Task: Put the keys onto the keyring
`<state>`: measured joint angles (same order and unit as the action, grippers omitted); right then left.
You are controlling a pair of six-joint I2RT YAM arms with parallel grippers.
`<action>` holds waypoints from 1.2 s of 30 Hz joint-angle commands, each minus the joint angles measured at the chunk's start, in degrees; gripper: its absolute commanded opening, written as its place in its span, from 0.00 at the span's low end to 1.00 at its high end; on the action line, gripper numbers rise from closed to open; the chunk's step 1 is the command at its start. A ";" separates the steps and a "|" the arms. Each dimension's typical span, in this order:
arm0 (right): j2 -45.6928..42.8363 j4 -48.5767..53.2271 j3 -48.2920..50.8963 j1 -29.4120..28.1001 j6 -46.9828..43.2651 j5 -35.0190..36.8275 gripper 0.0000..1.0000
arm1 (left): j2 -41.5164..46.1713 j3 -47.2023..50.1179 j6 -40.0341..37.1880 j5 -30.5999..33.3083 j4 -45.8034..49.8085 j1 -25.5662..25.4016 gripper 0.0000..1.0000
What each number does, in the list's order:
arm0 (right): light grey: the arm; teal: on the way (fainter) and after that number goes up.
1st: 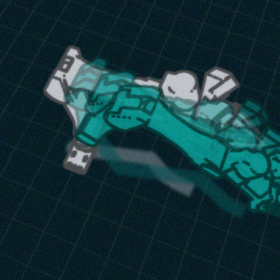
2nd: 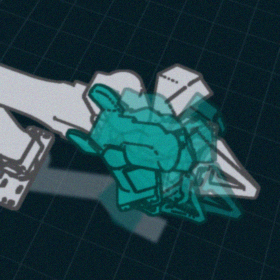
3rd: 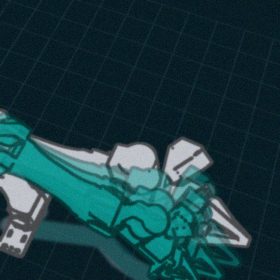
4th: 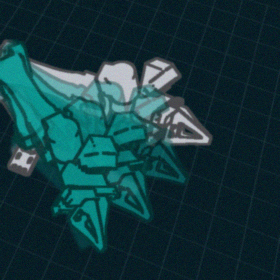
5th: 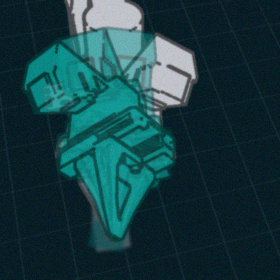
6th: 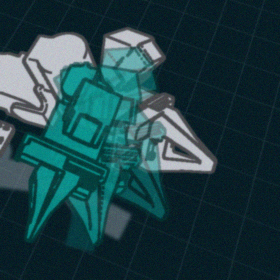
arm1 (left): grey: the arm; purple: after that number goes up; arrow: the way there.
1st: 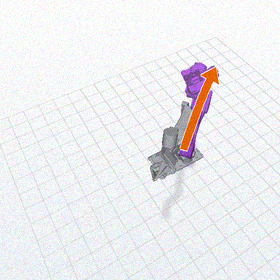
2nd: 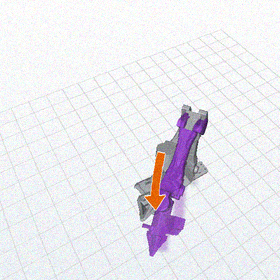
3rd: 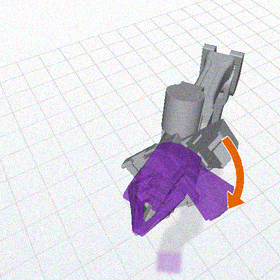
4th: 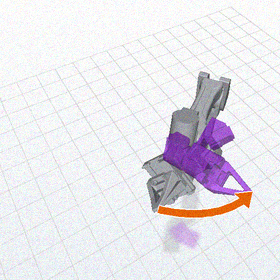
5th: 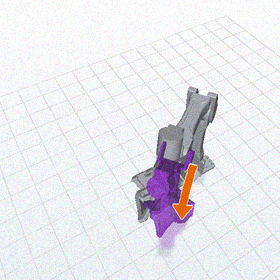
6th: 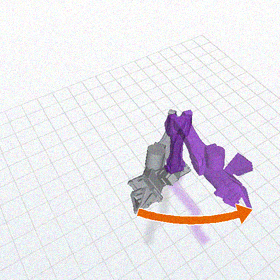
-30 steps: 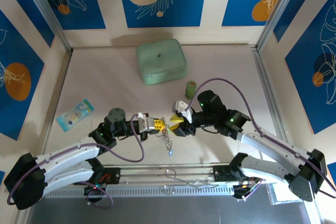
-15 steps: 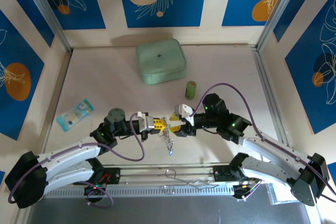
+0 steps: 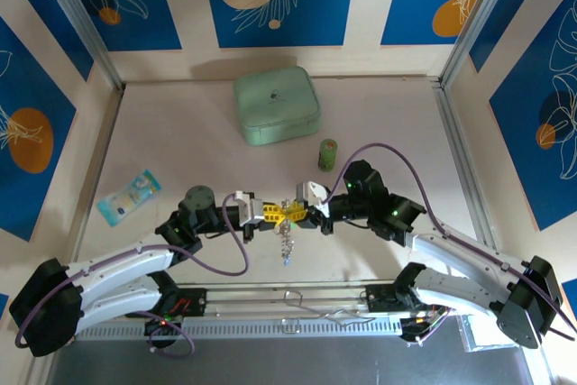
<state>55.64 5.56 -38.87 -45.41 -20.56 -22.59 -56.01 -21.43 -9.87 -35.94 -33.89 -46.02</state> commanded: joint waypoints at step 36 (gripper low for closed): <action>10.61 25.09 -19.70 -6.60 -13.12 8.99 0.03 | 2.49 -7.01 -11.93 4.73 20.18 -1.49 0.01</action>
<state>67.37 32.62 -57.36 -51.44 -35.31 -11.27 -54.19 -26.96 -20.71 -31.42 -13.56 -46.81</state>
